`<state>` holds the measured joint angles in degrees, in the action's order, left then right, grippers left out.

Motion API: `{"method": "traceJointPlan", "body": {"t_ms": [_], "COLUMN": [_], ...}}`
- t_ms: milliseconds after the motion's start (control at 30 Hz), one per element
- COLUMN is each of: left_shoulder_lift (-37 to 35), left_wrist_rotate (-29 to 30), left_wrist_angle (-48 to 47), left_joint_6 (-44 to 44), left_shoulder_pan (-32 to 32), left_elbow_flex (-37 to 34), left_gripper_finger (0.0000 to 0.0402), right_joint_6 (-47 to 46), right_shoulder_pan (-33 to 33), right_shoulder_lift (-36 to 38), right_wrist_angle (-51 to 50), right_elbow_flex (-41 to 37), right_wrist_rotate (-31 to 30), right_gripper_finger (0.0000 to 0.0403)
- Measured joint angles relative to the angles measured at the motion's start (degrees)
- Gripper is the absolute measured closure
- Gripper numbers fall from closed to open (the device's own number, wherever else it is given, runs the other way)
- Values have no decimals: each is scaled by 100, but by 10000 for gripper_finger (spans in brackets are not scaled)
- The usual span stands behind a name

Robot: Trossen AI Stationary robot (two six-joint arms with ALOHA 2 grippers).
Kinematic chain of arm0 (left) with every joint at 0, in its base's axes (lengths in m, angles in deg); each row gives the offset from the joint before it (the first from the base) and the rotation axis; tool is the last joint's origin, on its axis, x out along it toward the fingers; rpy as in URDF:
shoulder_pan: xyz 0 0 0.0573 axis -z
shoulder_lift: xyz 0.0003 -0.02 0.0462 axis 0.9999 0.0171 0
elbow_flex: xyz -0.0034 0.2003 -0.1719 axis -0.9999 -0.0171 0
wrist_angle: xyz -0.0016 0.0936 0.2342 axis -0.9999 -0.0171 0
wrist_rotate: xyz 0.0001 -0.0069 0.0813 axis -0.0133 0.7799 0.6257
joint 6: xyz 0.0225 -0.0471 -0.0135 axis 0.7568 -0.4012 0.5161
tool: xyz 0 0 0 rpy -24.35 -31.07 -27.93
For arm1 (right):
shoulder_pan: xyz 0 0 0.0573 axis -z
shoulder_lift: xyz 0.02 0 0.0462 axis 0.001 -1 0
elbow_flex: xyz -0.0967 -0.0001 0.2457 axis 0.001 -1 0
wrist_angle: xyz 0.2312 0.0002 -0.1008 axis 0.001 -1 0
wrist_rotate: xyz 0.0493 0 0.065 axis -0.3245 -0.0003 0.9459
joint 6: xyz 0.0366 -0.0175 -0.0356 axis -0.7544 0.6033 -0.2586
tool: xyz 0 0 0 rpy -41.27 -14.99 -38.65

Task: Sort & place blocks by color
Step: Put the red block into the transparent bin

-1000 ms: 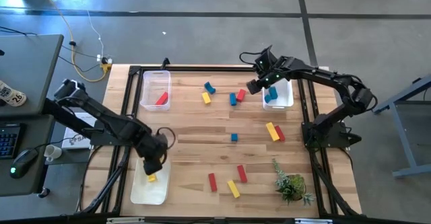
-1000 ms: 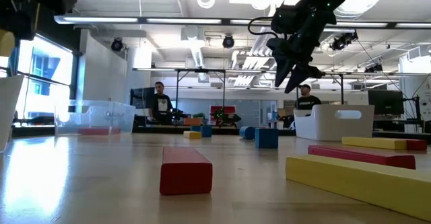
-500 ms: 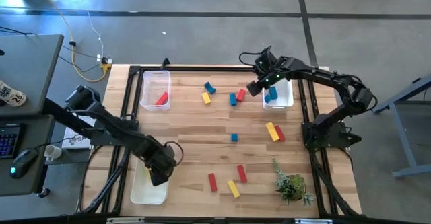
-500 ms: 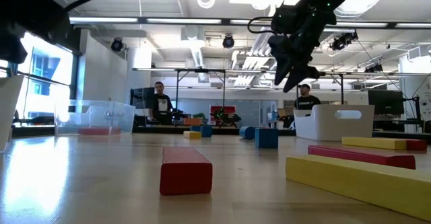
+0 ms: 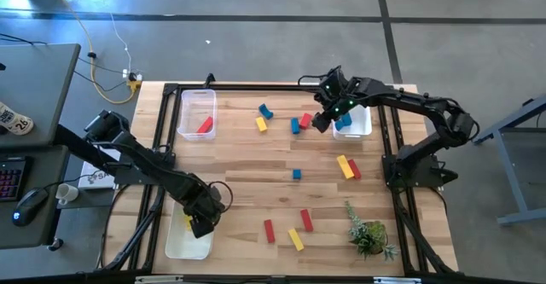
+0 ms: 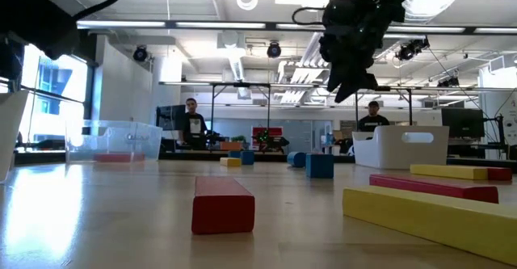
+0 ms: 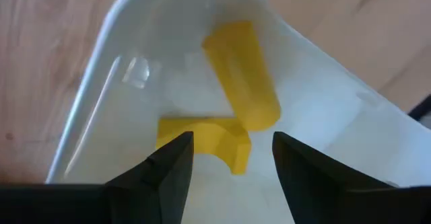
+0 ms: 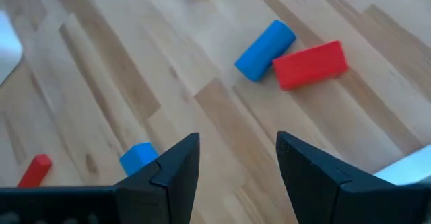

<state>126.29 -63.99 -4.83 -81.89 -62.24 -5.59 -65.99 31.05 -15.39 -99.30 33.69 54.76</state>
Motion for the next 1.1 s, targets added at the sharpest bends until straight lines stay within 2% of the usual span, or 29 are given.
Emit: {"method": "traceJointPlan", "body": {"t_ms": [167,400,700,1100], "left_shoulder_lift": [-436,-1200,-1854,-2007], "left_wrist_rotate": [272,1285,2298,2602], "left_wrist_angle": [7,-162,-393,-408], "left_joint_6": [-336,-279,-222,106], "left_shoulder_pan": [0,-110,-647,-1028], "left_elbow_flex": [3,3,10,7], "left_gripper_finger": [212,212,212,211], "right_joint_6": [-150,-1037,-3078,-5718], "right_shoulder_pan": [-293,-1010,-2189,-3949], "right_shoulder_lift": [318,652,678,673], "right_wrist_angle": [4,2,29,69], "right_elbow_flex": [0,0,0,0], "right_wrist_rotate": [-56,-493,-899,-1748], "right_gripper_finger": [219,219,219,219]}}
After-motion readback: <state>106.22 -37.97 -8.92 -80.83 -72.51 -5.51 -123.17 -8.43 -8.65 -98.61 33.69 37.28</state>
